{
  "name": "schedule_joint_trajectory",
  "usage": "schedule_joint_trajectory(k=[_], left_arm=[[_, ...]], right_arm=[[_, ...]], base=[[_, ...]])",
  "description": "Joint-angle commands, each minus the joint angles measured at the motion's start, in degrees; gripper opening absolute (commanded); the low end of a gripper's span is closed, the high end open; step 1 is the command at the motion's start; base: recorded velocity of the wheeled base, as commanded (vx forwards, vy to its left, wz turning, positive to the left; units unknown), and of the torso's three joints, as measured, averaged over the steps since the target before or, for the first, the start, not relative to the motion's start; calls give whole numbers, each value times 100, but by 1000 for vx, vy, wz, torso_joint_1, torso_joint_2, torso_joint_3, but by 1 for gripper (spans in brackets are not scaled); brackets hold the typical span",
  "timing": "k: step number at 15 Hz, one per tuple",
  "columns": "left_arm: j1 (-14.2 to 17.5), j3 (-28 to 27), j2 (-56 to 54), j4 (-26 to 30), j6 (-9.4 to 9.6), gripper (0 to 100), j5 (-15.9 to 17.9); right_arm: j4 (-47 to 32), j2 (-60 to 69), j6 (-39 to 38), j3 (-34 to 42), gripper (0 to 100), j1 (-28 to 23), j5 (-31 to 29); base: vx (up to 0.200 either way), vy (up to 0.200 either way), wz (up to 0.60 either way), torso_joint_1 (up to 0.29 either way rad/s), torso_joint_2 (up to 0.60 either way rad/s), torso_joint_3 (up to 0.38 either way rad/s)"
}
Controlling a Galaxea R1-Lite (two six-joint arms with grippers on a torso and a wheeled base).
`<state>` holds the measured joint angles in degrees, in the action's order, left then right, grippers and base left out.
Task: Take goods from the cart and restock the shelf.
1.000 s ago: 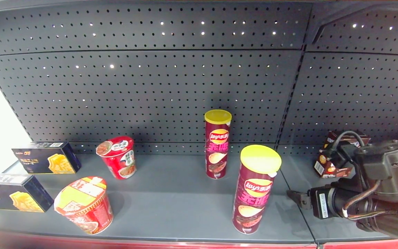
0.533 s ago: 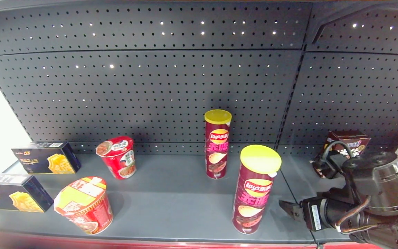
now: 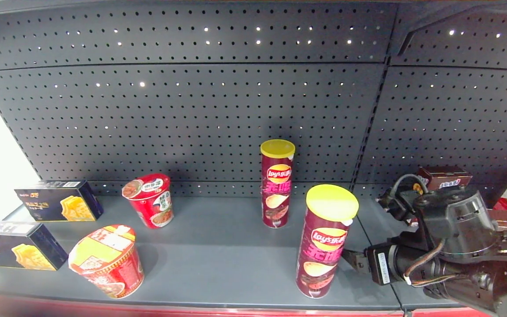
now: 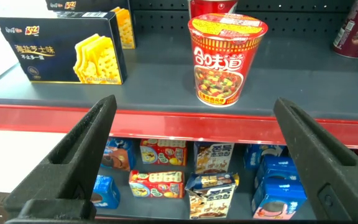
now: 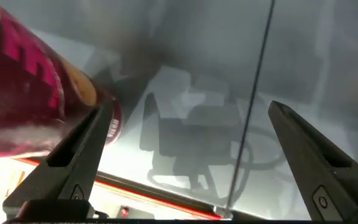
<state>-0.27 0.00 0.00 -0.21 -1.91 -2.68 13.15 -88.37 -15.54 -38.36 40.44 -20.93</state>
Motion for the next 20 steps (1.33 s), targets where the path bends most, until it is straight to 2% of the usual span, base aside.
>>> schedule_joint_trajectory(k=[1,20], left_arm=[[0,0,9,-6,-2,100,-4],[0,0,9,-6,-2,100,-4]], right_arm=[[-15,-128,7,-154,100,131,1],[-15,-312,7,-312,100,465,-69]], base=[[0,0,0,0,0,0],[0,0,0,0,0,0]])
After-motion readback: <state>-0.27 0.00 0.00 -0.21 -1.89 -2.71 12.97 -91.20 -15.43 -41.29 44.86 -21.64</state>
